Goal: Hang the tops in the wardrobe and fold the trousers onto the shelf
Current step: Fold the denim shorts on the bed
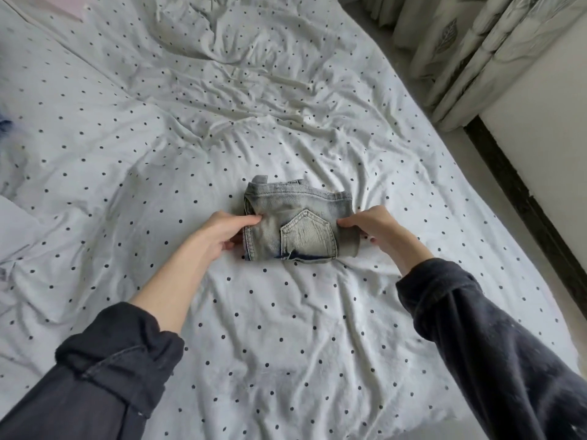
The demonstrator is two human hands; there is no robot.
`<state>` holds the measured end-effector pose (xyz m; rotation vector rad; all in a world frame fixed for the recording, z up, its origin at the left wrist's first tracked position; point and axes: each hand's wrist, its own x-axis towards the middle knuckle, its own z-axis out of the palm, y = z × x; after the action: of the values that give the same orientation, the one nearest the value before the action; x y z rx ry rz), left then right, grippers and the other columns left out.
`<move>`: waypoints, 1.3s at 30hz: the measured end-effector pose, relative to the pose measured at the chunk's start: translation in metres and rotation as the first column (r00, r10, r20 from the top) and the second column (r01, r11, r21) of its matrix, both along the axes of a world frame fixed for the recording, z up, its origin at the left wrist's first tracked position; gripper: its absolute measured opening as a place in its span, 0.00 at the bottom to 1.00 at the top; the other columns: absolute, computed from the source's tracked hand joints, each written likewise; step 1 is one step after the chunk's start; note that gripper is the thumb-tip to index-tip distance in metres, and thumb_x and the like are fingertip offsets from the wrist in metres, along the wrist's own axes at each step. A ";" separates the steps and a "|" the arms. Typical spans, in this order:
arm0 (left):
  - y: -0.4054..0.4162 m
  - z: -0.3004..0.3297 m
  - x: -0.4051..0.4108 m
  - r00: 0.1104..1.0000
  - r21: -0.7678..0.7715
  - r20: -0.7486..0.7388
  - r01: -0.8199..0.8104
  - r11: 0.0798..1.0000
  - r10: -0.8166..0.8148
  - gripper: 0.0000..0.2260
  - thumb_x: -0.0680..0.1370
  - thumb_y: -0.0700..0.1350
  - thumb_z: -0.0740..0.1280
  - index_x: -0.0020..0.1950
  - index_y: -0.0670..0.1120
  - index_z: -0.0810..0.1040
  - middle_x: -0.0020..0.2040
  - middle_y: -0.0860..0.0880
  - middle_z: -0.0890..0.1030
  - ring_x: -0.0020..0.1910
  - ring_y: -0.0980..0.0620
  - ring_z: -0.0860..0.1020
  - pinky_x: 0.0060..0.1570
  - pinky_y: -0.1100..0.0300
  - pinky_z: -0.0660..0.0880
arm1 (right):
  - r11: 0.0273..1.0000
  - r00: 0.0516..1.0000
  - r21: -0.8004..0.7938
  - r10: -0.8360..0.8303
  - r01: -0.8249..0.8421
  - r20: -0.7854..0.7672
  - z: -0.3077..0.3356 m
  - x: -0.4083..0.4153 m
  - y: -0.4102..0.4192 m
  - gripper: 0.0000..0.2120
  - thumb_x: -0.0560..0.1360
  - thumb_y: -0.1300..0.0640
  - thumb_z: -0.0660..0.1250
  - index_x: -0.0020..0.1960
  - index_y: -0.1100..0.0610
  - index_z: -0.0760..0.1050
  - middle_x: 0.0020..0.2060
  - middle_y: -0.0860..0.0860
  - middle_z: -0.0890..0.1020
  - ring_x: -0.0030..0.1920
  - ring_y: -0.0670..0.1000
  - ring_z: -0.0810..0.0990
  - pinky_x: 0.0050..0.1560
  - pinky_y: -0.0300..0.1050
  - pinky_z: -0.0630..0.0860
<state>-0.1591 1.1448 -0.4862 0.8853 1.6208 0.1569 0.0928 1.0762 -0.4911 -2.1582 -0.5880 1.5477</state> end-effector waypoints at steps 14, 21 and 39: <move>-0.108 0.073 0.010 0.955 -0.256 0.247 0.225 0.940 -0.162 0.11 0.67 0.42 0.73 0.47 0.42 0.77 0.39 0.46 0.77 0.36 0.52 0.70 0.38 0.61 0.64 | 0.985 0.960 -0.034 -0.174 0.171 -0.221 0.109 0.028 -0.185 0.07 0.71 0.53 0.72 0.44 0.54 0.77 0.41 0.48 0.80 0.41 0.48 0.75 0.43 0.44 0.65; -0.186 0.117 0.059 0.762 -0.076 0.391 0.586 0.807 -0.517 0.02 0.75 0.40 0.68 0.46 0.43 0.79 0.40 0.46 0.76 0.36 0.53 0.70 0.38 0.62 0.64 | 0.830 0.816 0.042 -0.537 0.557 -0.213 0.184 0.006 -0.352 0.05 0.73 0.58 0.68 0.41 0.52 0.72 0.37 0.49 0.76 0.37 0.48 0.71 0.37 0.41 0.64; -0.639 0.233 0.206 -0.121 0.156 0.555 0.987 -0.040 -0.823 0.06 0.78 0.40 0.65 0.40 0.42 0.76 0.31 0.49 0.72 0.27 0.55 0.70 0.26 0.66 0.69 | -0.048 -0.040 0.243 -0.998 0.969 -0.040 0.319 -0.148 -0.840 0.05 0.70 0.58 0.70 0.39 0.52 0.74 0.33 0.49 0.74 0.30 0.47 0.70 0.33 0.40 0.61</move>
<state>0.0471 0.5061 -0.2537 1.4043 0.0853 -0.8821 -0.0548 0.2362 -0.1719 -1.6305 0.7891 0.3537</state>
